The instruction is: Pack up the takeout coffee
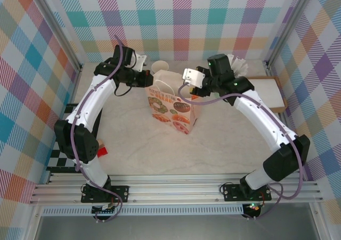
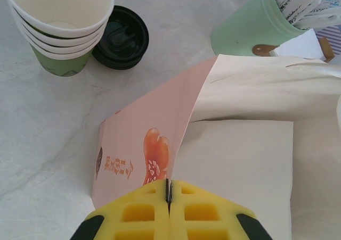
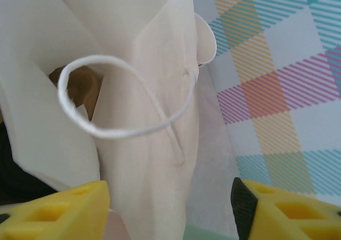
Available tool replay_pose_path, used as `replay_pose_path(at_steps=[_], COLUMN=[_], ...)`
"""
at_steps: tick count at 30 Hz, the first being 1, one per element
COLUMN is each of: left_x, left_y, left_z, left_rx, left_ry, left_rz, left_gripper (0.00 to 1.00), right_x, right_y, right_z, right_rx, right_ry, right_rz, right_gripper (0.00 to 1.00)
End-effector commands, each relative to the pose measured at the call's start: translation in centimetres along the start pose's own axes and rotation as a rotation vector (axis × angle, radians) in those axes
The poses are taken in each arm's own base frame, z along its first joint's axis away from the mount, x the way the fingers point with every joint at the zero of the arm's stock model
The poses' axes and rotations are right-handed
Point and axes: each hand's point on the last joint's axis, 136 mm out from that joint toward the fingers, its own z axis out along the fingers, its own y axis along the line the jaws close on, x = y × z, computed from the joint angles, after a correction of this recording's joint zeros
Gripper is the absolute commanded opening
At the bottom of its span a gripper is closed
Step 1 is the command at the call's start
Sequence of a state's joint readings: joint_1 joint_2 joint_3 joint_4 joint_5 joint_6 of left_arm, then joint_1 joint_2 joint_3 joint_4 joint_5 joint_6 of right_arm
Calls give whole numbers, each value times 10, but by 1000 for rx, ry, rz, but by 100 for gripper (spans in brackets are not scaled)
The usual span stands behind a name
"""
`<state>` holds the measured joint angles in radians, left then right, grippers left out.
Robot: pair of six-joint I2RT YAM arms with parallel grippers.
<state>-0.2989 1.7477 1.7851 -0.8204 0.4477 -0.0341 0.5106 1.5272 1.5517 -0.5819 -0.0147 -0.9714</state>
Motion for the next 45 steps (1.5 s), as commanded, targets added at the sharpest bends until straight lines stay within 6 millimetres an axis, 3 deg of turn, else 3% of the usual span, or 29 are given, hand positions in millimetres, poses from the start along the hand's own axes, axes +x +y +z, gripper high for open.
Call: replay_pose_path(at_steps=[1, 4, 11, 15, 19, 34, 37, 43, 45], left_x=[2, 1, -1, 0, 0, -6, -5, -8, -8], left_y=[-8, -7, -7, -6, -6, -9, -8, 1, 6], left_z=[1, 1, 2, 2, 3, 4, 5, 3, 2], left_rx=[19, 16, 13, 11, 11, 33, 25, -12, -35], left_ry=[14, 5, 0, 1, 3, -14, -10, -36, -44], left_rz=[-5, -11, -16, -15, -14, -21, -20, -35, -48], left_gripper=[0, 0, 0, 0, 0, 0, 0, 0, 0], right_x=[-29, -39, -37, -25, -25, -42, -44, -34, -31], right_y=[-15, -5, 9, 15, 14, 22, 18, 15, 10], right_z=[4, 0, -11, 5, 17, 55, 59, 46, 38], right_rx=[5, -67, -163, -180, -156, -152, -123, -95, -81], right_ry=[-97, -142, -131, -80, -103, -148, -151, -129, -139], right_rz=[14, 31, 88, 85, 78, -22, -39, -47, -15], right_gripper=[58, 58, 62, 56, 48, 46, 40, 11, 8])
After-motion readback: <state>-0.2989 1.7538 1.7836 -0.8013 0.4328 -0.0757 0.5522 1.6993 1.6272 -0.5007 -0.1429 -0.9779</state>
